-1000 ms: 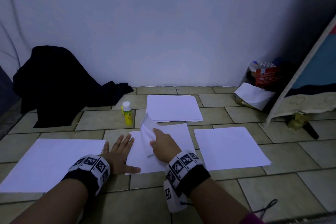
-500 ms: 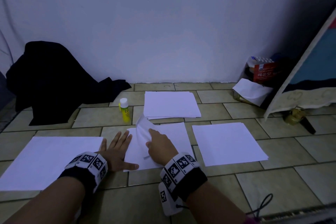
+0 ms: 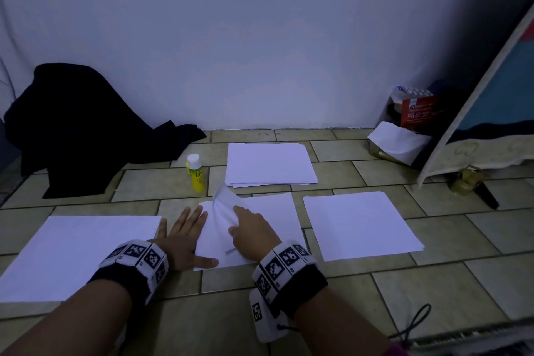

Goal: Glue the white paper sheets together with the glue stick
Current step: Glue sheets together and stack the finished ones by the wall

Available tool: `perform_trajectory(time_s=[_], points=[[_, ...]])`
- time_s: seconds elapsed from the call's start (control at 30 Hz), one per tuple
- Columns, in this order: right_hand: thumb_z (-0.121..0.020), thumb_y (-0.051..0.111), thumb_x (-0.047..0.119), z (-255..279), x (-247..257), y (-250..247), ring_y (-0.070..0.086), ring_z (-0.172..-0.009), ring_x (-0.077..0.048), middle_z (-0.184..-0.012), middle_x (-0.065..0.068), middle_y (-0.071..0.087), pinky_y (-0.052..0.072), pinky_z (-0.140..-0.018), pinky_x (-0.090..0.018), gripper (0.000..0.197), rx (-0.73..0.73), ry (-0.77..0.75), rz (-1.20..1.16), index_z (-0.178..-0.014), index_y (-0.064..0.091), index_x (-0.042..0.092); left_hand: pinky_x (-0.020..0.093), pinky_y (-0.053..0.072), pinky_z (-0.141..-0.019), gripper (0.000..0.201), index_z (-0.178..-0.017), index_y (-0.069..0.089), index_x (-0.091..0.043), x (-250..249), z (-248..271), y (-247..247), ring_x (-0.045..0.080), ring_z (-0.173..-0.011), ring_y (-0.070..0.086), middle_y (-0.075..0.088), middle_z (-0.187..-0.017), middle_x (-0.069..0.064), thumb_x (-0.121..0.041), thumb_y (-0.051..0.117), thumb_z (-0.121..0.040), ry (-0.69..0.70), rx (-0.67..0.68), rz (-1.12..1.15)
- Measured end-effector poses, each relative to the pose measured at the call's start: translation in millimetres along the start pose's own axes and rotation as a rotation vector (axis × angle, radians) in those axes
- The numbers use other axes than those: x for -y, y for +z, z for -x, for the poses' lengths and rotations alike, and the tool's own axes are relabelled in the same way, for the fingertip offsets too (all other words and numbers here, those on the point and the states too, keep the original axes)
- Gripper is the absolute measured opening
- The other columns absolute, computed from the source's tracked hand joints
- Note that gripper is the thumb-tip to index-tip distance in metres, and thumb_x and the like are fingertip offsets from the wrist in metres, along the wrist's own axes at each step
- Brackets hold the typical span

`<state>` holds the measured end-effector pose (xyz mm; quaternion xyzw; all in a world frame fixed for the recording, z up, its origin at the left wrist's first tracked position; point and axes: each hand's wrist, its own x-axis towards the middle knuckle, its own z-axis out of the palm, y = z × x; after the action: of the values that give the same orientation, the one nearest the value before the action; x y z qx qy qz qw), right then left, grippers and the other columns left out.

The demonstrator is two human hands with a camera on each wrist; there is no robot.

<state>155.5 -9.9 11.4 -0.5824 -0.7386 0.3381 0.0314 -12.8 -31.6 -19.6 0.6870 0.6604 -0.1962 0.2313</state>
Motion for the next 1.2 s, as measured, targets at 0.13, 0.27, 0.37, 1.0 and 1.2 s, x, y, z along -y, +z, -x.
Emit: perform_trajectory(time_s=[0.13,0.27,0.37,1.0,1.2], points=[[-0.099,0.041,0.029,0,-1,0,0.032,-0.135,-0.028,-0.147,-0.008,0.037,0.029,-0.109,-0.052,0.05,0.016,0.0,0.009,-0.145,0.028,0.016,0.055,-0.01,-0.115,0.114,-0.148,-0.026,-0.015,0,1,-2,0.018,-0.143,-0.029,-0.035,-0.154,-0.002,-0.074,0.046,-0.083,0.005,-0.002,0.011],[-0.094,0.047,0.04,-1,-2,4,0.03,-0.136,-0.029,-0.147,-0.008,0.037,0.029,-0.109,-0.053,0.058,0.044,0.001,0.075,-0.145,0.029,0.017,0.055,-0.01,-0.115,0.123,-0.147,-0.027,-0.014,0,3,-2,0.018,-0.143,-0.029,-0.034,-0.154,-0.002,-0.081,0.045,-0.074,0.005,0.005,0.006],[-0.091,0.05,0.049,-3,-2,6,0.026,-0.138,-0.033,-0.147,-0.009,0.035,0.027,-0.109,-0.056,0.065,0.082,0.011,0.128,-0.145,0.029,0.019,0.056,-0.009,-0.115,0.126,-0.148,-0.026,-0.014,-2,3,-3,0.019,-0.144,-0.028,-0.032,-0.155,0.0,-0.082,0.033,-0.059,0.002,0.011,-0.005],[-0.088,0.059,0.042,-4,2,1,0.03,-0.135,-0.03,-0.143,-0.007,0.038,0.032,-0.109,-0.053,0.064,0.152,0.02,0.275,-0.145,0.034,0.024,0.044,-0.012,-0.116,0.167,-0.125,-0.05,-0.019,12,23,-26,0.02,-0.145,-0.023,-0.041,-0.149,0.002,-0.099,0.046,-0.014,0.137,0.072,0.195],[-0.085,0.069,0.031,1,8,-5,0.049,-0.121,-0.029,-0.129,-0.012,0.051,0.038,-0.101,-0.037,0.061,0.109,-0.075,0.435,-0.136,0.042,0.013,0.054,0.004,-0.118,0.113,-0.149,-0.025,-0.019,-6,13,-24,0.02,-0.149,-0.008,-0.035,-0.154,-0.001,-0.068,0.053,-0.082,0.032,-0.065,0.201]])
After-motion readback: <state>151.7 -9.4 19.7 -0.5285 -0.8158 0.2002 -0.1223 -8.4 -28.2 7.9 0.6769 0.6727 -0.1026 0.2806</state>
